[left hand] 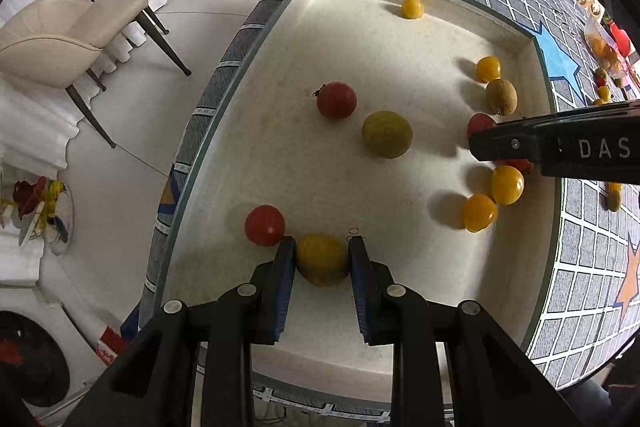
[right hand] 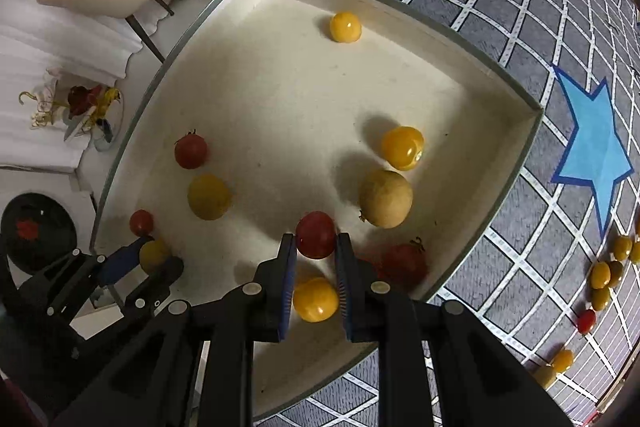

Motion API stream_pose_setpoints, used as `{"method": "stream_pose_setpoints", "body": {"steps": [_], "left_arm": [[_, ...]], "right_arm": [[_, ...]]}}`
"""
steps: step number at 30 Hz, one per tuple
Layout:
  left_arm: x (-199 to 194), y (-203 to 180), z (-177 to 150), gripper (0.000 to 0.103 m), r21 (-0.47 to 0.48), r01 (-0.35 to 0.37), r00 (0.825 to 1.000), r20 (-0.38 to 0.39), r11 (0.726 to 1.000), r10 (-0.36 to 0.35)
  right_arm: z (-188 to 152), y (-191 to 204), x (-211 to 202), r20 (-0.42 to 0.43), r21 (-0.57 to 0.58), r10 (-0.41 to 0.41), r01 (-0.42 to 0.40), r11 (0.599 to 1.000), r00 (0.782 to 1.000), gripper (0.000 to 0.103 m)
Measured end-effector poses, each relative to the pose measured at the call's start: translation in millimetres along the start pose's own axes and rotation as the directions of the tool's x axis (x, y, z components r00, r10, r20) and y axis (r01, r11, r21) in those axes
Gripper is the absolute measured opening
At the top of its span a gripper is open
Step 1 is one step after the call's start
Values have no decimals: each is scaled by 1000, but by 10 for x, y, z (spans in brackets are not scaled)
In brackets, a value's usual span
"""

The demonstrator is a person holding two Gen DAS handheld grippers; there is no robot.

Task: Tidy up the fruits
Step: 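Place both tomatoes in the white tray and open both grippers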

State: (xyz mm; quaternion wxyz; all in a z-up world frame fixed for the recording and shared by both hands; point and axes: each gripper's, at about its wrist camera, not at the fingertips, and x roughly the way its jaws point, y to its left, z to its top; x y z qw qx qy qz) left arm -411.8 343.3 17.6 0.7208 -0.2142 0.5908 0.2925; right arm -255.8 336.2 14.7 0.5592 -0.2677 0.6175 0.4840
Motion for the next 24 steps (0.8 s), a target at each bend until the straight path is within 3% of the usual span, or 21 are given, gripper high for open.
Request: {"method": "stream_pose_setpoints", "body": {"steps": [9,12,13,14,16,20,24], "left_arm": [[-31,-78,-20,29,17,-17,1000,3,1000,17],[-58,-113,-31,29,32,-19,1000,1,999,19],[-71,-123,-36,36,39,-20,1000,1,999,20],[-91,-134,-40,62,44,-22,1000,5,999,22],[-179,-161,-52,78,51,-52,998,50,997,50],[-304,-193,-31,78,69,-27,999,45,997,24],[-448,-221,-23,82,85,-6,999,40,996,3]], "right_arm": [[64,115,74,-14,-17,-1,1,1000,1000,24],[59,121,55,-14,-5,11,-11,1000,1000,32],[56,129,20,-7,-4,17,-17,1000,1000,42],[53,141,-28,1,-4,25,-25,1000,1000,55],[40,161,-133,24,-6,32,-32,999,999,68],[-9,167,-365,58,4,23,-24,1000,998,81],[-104,96,-588,73,47,-16,13,999,997,86]]}}
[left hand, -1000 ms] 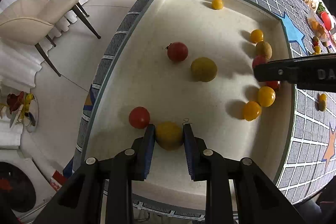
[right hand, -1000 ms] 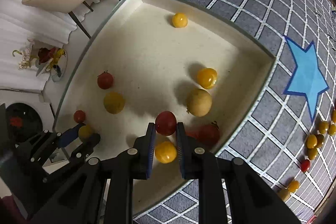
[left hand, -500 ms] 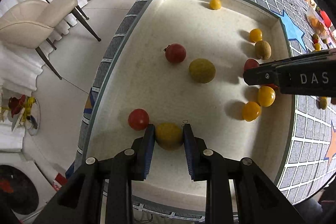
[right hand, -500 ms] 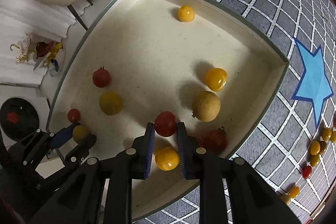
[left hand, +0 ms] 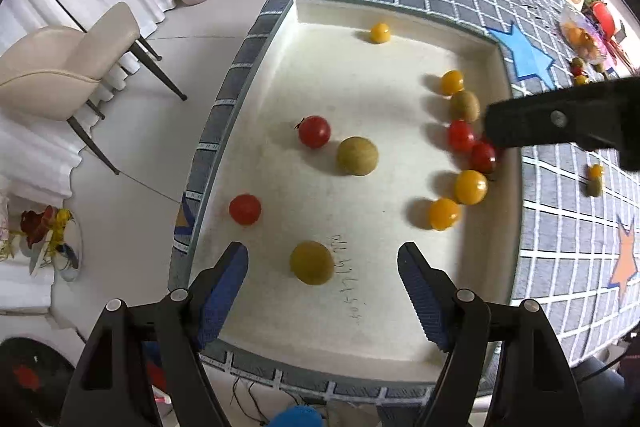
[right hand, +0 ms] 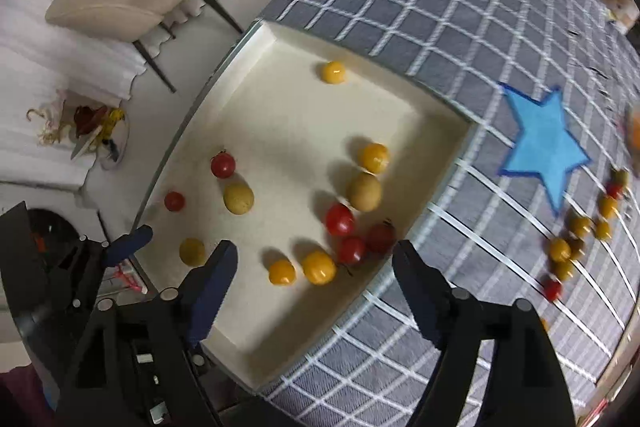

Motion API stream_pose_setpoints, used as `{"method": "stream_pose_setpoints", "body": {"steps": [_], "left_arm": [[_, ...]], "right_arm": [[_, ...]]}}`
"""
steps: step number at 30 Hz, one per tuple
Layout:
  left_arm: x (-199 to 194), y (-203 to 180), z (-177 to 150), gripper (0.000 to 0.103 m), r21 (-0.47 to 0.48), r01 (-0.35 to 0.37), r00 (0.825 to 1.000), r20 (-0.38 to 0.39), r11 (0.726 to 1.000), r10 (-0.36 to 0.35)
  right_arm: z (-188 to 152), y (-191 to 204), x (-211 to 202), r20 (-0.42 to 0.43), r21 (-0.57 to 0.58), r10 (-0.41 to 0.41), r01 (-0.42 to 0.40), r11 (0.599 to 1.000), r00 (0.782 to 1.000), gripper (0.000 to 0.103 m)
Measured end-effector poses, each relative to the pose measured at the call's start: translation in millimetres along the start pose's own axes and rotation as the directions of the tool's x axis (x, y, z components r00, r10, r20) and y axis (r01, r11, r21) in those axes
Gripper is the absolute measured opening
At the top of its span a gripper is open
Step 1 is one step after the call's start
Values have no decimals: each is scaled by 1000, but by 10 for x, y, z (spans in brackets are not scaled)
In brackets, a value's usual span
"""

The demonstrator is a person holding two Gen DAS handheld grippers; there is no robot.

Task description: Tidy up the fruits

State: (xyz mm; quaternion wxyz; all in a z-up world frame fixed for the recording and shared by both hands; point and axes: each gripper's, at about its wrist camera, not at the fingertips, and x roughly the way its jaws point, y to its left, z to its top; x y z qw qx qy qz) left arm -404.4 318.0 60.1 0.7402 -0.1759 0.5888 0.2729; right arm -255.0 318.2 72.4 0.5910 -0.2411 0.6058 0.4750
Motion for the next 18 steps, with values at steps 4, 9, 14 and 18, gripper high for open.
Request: {"method": "stream_pose_setpoints", "body": {"steps": [4,9,14,18], "left_arm": [[-136,8,57,103,16,8,1000,5,1000,-8],[-280,-69,95,103,49,-3,1000,7,999,2],[-404,-83,107,103,66,-15,1000,12,998,14],[-419,-123,104,103,111,-47,999,-4,993,48]], "right_arm": [[-127,-25,-193,11,-5,-43,43,999,999,103],[-248,-1,-361,41,-22,-108,109,994,993,103],[-370,19,-528,58,-41,-167,169,985,984,103],[-387,29,-588,61,-25,-179,181,983,982,103]]}}
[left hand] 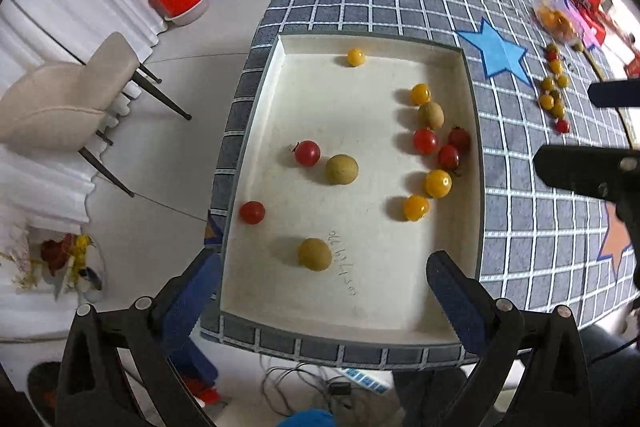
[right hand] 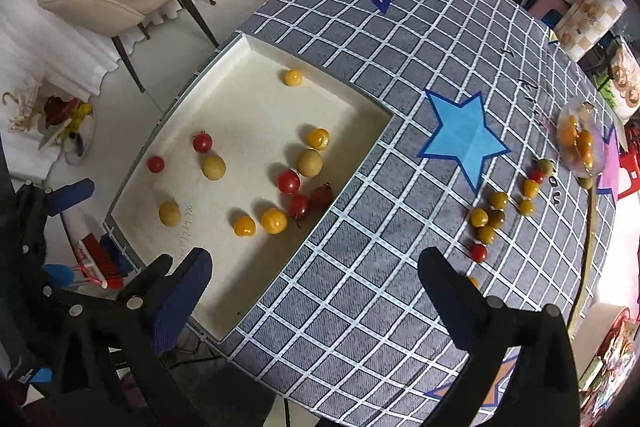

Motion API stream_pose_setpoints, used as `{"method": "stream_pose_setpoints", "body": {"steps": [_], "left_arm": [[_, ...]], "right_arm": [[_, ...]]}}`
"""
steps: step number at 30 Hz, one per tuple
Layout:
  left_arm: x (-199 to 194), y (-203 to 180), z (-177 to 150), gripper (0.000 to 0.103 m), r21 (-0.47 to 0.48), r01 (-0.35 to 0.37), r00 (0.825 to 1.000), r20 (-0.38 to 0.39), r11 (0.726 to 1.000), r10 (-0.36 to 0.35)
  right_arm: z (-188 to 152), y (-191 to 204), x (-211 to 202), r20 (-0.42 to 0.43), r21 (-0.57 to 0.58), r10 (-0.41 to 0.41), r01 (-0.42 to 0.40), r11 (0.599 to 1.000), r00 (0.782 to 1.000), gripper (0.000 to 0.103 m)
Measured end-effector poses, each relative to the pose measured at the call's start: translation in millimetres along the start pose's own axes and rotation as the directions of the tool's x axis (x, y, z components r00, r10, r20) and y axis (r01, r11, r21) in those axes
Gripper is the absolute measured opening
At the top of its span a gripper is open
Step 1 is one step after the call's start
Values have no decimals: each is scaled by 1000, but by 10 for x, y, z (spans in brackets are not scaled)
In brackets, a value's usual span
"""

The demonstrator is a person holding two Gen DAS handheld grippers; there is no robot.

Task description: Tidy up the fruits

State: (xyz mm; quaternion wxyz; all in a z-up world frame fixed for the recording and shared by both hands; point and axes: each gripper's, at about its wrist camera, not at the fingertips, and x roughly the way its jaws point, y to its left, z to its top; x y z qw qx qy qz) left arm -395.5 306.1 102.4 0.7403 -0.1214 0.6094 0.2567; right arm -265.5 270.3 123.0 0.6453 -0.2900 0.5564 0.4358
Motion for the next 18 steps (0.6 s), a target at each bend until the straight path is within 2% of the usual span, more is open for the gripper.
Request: {"method": "stream_pose_setpoints", "body": {"steps": [18], "left_arm": [[-74,-34,-7,103,37,-24,1000,3,999,24]], "right_arm": [[-54,84,-40,-15,-26,-33,32,999,999,103]]}}
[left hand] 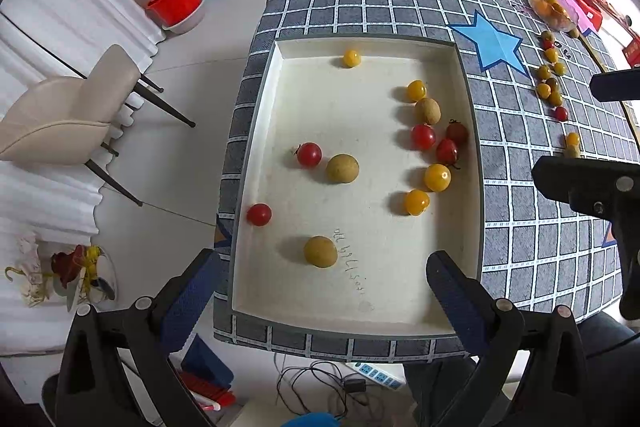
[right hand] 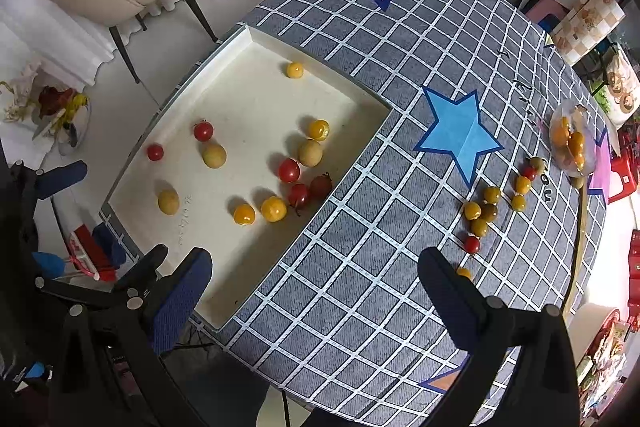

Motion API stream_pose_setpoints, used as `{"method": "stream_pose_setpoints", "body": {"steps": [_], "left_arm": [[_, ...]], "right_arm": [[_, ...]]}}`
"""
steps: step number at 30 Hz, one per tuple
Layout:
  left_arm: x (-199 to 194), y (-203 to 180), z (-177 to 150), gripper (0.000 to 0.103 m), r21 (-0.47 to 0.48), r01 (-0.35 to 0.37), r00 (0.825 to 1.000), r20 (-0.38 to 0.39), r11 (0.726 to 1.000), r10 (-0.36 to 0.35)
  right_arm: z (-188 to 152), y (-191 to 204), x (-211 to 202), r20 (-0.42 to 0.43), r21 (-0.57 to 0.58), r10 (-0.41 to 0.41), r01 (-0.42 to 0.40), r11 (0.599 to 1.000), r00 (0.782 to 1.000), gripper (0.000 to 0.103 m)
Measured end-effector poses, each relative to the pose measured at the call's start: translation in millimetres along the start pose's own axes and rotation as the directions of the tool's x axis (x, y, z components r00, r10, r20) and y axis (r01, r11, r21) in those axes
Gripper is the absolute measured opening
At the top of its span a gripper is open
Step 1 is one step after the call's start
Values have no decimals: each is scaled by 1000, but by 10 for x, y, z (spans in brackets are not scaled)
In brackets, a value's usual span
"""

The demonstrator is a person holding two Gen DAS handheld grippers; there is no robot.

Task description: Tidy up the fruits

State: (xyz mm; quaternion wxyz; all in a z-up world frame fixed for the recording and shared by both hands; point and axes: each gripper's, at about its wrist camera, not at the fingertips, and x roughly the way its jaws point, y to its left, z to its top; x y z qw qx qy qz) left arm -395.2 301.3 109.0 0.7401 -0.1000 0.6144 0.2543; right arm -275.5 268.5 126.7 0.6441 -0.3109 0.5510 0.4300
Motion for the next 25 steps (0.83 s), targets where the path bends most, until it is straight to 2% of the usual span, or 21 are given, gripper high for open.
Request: {"method": "stream_pose_setpoints", "body": {"steps": [20,25], "left_arm": [[-6,-89,-9,103,32,3,1000,-2,999,-3],[-69,-91,-17,103,29,-1,999,50,1000,0]], "right_arm": [[-34,14,3,-11,5,-13,13,1000,1000,103],[-35,13,5,-12,6,-13,13,1000,1000,103]]}}
